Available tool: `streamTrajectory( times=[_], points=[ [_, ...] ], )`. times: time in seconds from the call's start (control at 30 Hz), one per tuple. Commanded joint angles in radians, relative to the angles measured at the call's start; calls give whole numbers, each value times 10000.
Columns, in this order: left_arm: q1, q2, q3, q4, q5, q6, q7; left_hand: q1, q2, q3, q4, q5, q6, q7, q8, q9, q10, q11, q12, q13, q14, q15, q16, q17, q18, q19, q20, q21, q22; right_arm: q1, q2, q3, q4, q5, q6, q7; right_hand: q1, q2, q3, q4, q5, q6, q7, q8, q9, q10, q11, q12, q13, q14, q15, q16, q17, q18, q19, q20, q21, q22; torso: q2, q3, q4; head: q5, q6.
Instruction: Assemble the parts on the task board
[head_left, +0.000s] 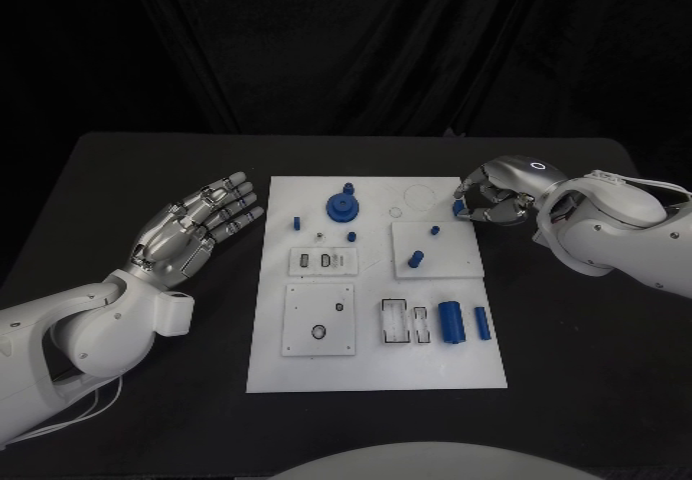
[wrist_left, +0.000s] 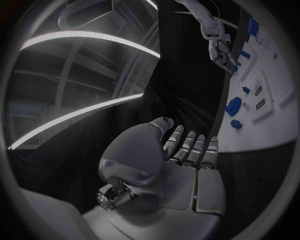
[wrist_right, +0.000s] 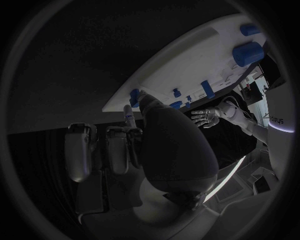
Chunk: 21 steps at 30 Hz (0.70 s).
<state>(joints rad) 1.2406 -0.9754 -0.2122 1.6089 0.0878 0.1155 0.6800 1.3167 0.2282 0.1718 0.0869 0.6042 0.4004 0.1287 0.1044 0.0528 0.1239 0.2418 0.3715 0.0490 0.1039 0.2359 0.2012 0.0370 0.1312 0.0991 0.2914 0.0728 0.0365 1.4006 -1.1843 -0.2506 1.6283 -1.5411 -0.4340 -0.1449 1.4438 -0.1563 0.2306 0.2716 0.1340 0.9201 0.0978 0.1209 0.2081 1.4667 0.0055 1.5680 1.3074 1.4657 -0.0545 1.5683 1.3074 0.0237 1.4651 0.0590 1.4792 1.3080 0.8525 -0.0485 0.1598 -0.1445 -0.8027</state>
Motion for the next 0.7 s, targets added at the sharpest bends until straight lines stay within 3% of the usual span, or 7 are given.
streamTrajectory(
  times=[0.03,0.3,0.4,0.7],
  points=[
    [1,25,7,-6,21,179,1642,-93,30,37,-6,34,-35,66,35,5,-20,69,34,6,16,74,44,13,-117,33,10,43,11,-29,21,3,-22,-76,25,-257,113,15,-34,3,46,143,-7,93,71,1041,6,28,2634,1051,-1,25,2634,58,389,-14,-48,2047,0,2,-2,-2,-14],
    [-1,57,7,-43,32,207,1610,-109,29,73,2,32,-52,75,30,3,-28,84,38,6,12,89,49,12,-132,32,11,43,10,-41,72,3,-35,-88,-30,-273,150,67,-103,5,26,632,-77,554,412,1041,-44,28,2634,1051,-39,25,2634,60,391,-45,-66,2053,3,1,6,-3,-33],
    [-2,63,7,-53,33,213,1592,-114,28,85,4,31,-62,78,27,2,-35,88,29,4,6,92,45,11,-138,26,11,39,7,-44,82,3,-39,-89,-49,-273,222,136,-153,-67,98,906,-153,1024,793,1041,-101,28,2634,1051,-80,25,2634,62,392,-91,-81,2058,4,0,1,10,-35],
    [-5,36,7,-46,34,219,1585,-114,28,85,4,31,-62,78,27,2,-35,88,29,4,6,92,45,11,-138,26,11,39,7,-43,19,5,185,-136,-483,-147,345,246,-163,-175,369,930,-253,1658,1385,1041,-131,28,2634,1051,-123,25,2634,61,398,-133,-97,2071,4,-1,3,70,-26]
  ],
)
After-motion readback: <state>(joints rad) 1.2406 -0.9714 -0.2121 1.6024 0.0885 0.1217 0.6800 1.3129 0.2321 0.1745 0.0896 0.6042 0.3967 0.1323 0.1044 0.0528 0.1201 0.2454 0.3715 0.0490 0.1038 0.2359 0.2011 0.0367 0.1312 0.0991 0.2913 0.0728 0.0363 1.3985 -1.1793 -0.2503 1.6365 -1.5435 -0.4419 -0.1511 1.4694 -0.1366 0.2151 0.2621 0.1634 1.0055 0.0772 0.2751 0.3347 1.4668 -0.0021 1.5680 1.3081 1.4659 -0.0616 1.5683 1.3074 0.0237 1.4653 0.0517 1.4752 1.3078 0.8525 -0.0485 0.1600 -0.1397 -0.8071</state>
